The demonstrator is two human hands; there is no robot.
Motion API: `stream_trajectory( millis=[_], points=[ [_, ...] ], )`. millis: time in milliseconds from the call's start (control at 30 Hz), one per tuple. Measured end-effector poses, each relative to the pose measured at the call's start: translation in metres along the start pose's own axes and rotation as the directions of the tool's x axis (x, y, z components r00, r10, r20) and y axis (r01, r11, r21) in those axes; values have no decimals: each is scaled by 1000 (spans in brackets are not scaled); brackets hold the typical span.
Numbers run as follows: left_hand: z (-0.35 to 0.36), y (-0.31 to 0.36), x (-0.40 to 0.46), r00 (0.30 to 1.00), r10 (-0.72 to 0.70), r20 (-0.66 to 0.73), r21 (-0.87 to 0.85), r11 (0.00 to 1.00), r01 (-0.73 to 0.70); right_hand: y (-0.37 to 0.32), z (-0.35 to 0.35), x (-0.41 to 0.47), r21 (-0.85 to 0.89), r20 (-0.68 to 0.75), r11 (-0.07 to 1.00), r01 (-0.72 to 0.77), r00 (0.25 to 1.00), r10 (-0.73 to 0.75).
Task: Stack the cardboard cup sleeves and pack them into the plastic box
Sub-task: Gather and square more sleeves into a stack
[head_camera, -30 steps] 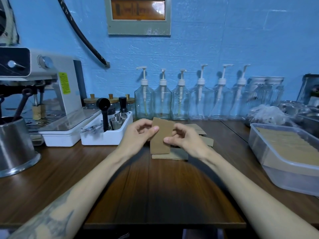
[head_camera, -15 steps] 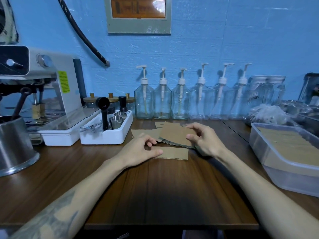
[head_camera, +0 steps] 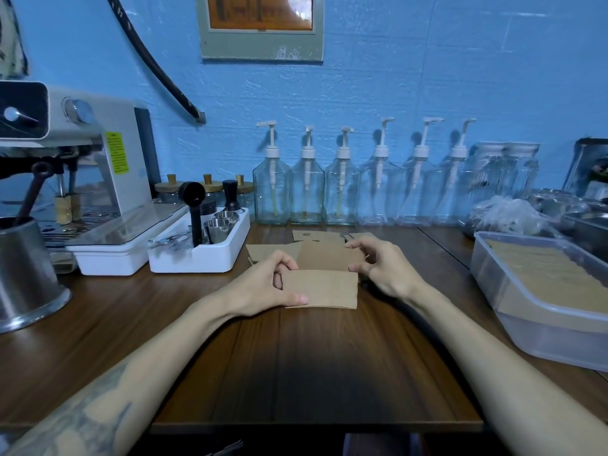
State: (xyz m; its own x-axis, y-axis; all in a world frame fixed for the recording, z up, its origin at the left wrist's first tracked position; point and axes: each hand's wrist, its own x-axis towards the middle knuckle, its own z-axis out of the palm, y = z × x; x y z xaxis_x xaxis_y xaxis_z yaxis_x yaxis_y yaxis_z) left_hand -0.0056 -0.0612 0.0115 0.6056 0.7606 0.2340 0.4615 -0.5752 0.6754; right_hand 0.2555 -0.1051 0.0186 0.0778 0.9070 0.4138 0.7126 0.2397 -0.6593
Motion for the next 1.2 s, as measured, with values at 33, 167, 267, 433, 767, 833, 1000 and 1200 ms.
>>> stream_trajectory(
  millis=[33, 167, 267, 433, 767, 833, 1000, 1200],
  points=[
    [0, 1, 0, 1000, 2, 8, -54, 999, -2, 0, 0, -1, -12, 5, 1000, 10, 1000, -10],
    [-5, 1, 2, 999, -38, -27, -281, 959, 29, -2, 0, -3, 21, 34, 1000, 12, 999, -13],
    [-13, 4, 2, 979, -70, -191, -487, 873, -33, -3, 0, -3, 59, 49, 998, 19, 999, -21],
    [-21, 19, 3, 870, -61, -490, -583, 765, -274, -9, 3, -3, 103, 87, 992, 67, 993, -76],
    [-1, 19, 1, 929, 200, -311, -56, 972, -228, -19, 7, -7, 106, 159, 992, 75, 983, -91],
    [-2, 16, 2, 917, 200, -344, -5, 977, -215, -21, 6, -9, 117, 170, 991, 70, 981, -90],
    [-1, 7, 2, 945, 125, -304, 66, 992, -110, -29, 8, -14, 150, 217, 987, 59, 972, -91],
    [7, 1, 9, 955, 168, -243, 131, 981, -140, -33, 12, -17, 206, 218, 975, 80, 968, -125]
  ],
)
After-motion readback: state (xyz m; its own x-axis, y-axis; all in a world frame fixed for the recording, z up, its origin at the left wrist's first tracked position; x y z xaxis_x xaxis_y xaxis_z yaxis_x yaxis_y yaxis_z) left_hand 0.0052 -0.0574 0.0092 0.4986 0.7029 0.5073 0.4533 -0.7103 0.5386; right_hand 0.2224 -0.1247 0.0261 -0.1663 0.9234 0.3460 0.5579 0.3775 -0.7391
